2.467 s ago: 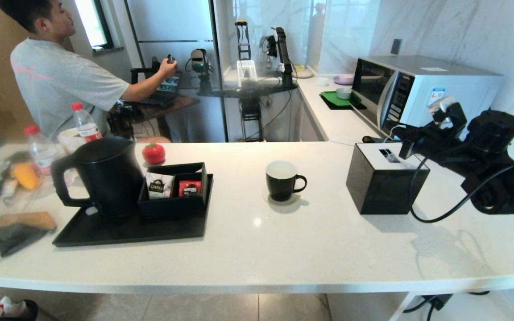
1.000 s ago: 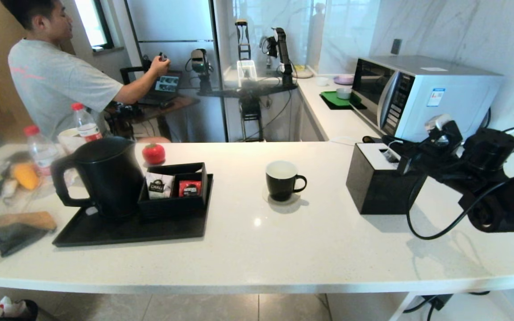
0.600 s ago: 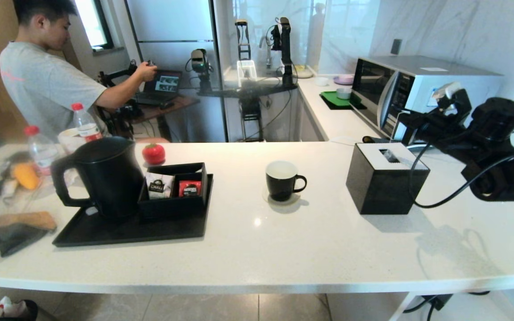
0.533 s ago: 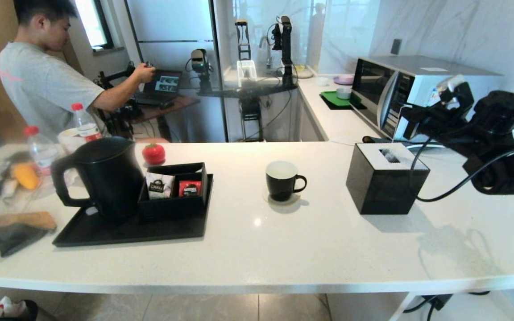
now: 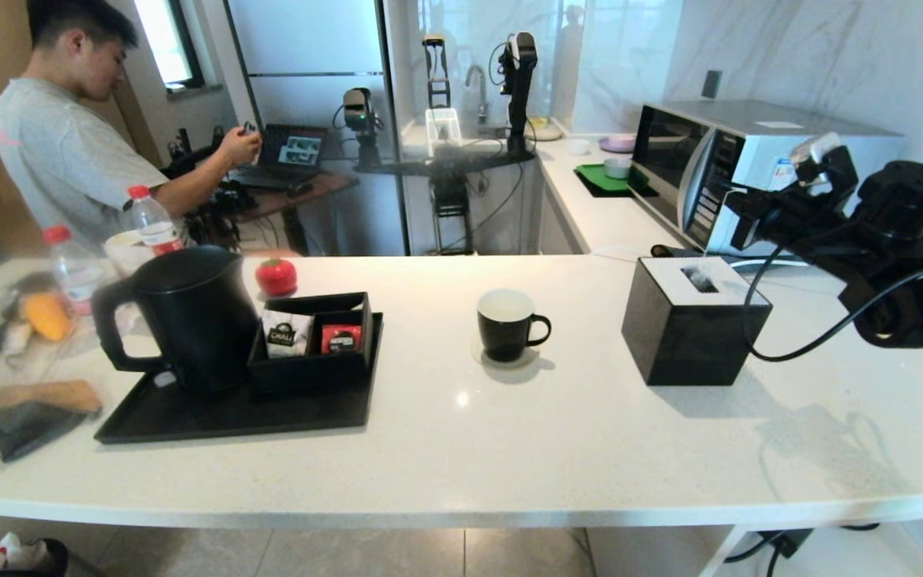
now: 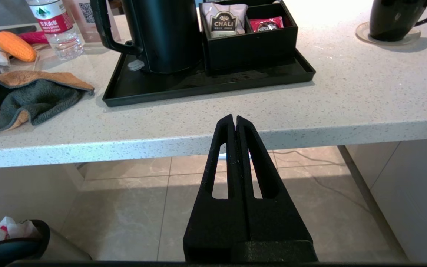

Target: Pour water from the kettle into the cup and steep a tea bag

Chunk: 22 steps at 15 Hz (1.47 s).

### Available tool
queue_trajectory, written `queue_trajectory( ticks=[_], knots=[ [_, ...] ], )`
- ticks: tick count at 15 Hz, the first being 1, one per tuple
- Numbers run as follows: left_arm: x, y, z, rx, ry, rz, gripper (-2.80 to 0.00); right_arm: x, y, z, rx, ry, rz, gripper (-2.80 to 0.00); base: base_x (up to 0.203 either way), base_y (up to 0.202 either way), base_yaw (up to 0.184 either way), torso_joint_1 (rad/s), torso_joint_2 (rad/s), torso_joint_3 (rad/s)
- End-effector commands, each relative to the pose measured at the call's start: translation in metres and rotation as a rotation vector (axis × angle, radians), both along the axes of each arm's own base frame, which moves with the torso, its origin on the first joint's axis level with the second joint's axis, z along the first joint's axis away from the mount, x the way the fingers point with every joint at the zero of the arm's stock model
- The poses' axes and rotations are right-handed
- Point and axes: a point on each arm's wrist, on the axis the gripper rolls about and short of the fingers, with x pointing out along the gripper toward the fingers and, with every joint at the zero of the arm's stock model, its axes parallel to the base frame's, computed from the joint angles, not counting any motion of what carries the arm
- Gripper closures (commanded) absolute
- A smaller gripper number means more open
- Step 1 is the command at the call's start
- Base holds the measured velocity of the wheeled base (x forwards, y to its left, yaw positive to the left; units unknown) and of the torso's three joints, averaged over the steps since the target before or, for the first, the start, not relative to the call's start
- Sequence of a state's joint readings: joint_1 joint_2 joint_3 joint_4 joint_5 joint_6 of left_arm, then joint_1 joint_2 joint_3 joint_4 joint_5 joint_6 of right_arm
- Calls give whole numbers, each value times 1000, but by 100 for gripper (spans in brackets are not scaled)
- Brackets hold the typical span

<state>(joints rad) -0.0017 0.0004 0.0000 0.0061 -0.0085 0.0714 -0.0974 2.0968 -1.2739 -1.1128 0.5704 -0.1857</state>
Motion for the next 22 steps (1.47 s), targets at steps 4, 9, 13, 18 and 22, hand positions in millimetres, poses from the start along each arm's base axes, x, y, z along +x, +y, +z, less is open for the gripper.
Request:
queue_trajectory(
  ticks=[4, 9, 13, 18, 22],
  knots=[
    [0, 0, 0, 1, 0, -1, 0, -9, 2, -4, -12, 20, -9, 0, 0, 0, 0, 0, 0, 0],
    [0, 0, 0, 1, 0, 1, 0, -16, 4, -20, -8, 83, -13, 0, 0, 0, 0, 0, 0, 0],
    [0, 0, 0, 0, 0, 0, 0, -20, 8, -37, -8, 135, -1, 0, 0, 0, 0, 0, 0, 0],
    [0, 0, 0, -186, 2, 1, 0, -19, 3, -44, -6, 139, -14, 0, 0, 0, 0, 0, 0, 0],
    [0, 0, 0, -1233, 13, 7, 0, -18, -1, -48, -3, 154, -26, 0, 0, 0, 0, 0, 0, 0]
  ],
)
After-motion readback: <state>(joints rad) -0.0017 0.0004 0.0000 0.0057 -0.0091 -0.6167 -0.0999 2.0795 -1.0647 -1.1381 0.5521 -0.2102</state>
